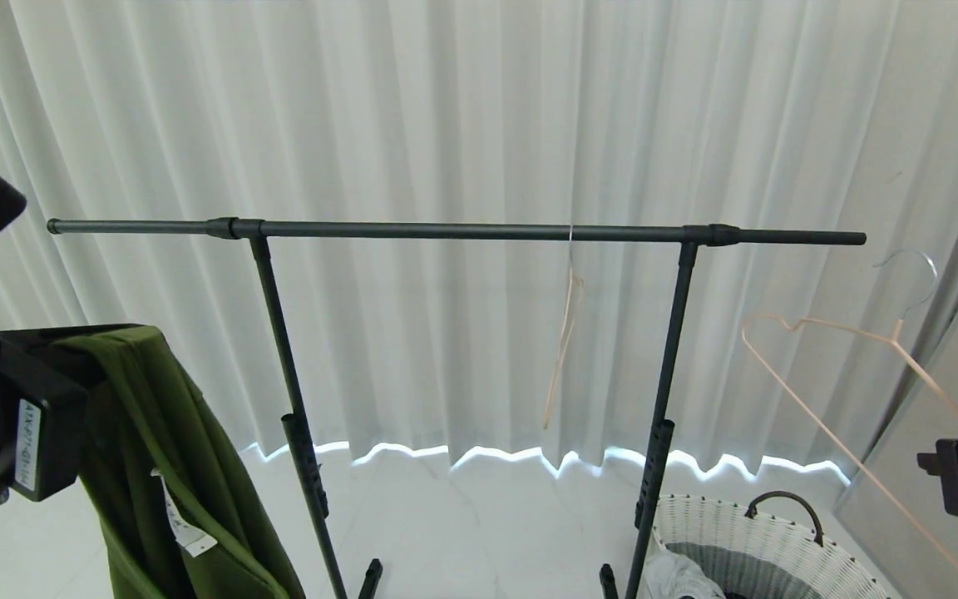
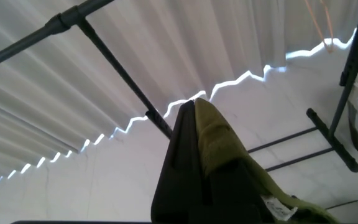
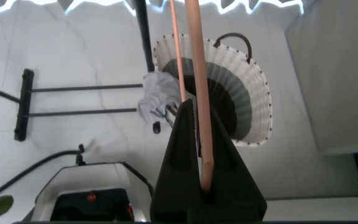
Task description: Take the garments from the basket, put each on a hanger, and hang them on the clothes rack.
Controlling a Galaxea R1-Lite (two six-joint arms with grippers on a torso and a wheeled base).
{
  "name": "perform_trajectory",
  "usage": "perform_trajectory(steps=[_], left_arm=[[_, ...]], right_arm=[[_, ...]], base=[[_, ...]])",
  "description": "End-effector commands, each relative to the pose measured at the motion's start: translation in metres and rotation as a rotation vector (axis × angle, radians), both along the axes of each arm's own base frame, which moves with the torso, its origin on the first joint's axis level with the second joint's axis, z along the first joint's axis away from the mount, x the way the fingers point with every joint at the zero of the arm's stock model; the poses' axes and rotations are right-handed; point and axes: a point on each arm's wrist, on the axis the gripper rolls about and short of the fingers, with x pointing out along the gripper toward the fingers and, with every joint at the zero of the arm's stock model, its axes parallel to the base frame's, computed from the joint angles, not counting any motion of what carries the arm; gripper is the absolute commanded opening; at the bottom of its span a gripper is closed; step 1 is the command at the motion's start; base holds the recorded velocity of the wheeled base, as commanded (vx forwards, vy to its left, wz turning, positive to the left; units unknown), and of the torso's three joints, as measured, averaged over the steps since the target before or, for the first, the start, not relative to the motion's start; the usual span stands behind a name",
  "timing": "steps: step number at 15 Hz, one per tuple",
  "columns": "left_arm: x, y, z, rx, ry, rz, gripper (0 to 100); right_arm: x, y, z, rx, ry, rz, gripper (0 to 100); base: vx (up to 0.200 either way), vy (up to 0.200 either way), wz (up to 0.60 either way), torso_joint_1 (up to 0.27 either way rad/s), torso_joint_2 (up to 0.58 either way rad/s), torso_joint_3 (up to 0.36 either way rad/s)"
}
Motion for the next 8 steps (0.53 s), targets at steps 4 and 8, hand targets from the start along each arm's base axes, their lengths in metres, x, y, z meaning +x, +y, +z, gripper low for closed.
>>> perform_trajectory(steps=[4,8], left_arm=[[0.0014,-0.0009,-0.0054,-0.008,-0.024,0.001,0],[0.0017,-0.0011,-0.0052,0.016,-0.028,-0.006,0]], right_arm=[[-0.0059,-0.0019,-0.0001,0.004,-0.012,0.0,0],[-0.0097,-0.0032,-0.0016,0.004,-0.013,0.0,0]], base=[[0.0,0.0,0.0,0.0,0.0,0.0],[0.0,0.05,0.0,-0.001,0.0,-0.001]])
